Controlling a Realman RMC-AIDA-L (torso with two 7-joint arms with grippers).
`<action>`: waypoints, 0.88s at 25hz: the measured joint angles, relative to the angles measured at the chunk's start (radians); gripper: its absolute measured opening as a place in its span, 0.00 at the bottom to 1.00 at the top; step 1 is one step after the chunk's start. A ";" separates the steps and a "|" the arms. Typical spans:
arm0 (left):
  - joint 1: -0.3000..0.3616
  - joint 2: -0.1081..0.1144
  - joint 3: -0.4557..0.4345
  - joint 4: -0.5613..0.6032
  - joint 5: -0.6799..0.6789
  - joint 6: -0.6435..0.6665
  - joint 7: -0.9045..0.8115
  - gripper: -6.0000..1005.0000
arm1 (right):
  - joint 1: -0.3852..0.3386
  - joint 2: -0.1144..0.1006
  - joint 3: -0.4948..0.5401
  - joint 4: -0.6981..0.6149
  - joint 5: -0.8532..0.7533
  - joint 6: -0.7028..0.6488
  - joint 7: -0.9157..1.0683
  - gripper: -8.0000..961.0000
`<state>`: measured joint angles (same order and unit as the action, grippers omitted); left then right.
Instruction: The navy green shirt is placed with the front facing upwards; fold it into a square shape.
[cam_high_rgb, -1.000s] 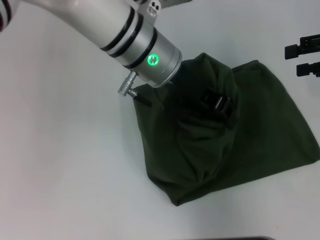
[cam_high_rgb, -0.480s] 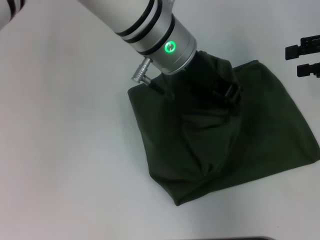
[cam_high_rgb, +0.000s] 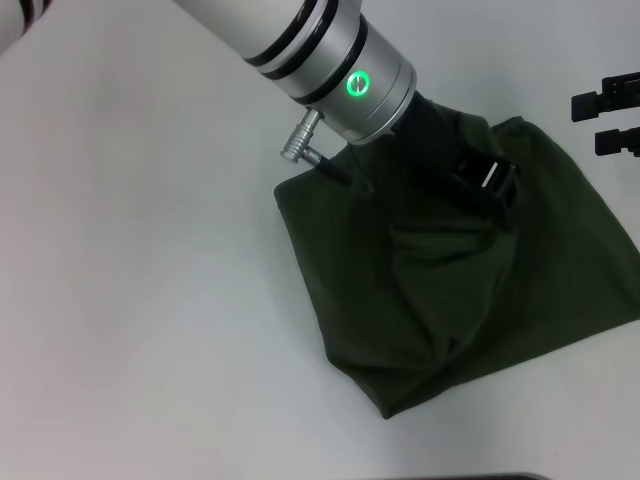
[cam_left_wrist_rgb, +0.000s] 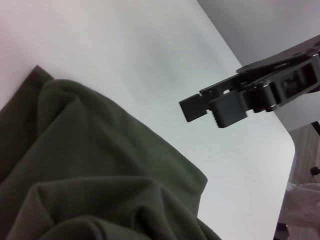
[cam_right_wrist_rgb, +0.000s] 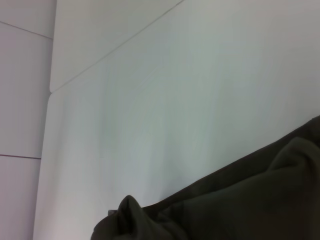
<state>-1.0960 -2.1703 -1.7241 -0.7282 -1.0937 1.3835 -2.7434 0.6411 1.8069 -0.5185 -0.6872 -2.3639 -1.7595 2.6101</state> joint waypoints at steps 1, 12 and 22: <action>0.001 0.000 0.000 0.005 0.000 -0.002 0.002 0.11 | -0.001 0.000 0.000 0.000 0.000 0.000 0.000 0.79; 0.020 0.000 0.000 0.011 0.004 -0.030 0.011 0.34 | -0.005 0.000 0.000 0.000 0.000 0.002 -0.001 0.78; 0.093 0.047 -0.074 -0.063 0.074 0.128 0.034 0.55 | -0.001 0.000 -0.011 0.000 0.000 -0.010 -0.001 0.78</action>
<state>-1.0028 -2.1237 -1.7984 -0.7908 -1.0193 1.5119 -2.7098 0.6404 1.8069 -0.5295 -0.6872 -2.3638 -1.7695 2.6088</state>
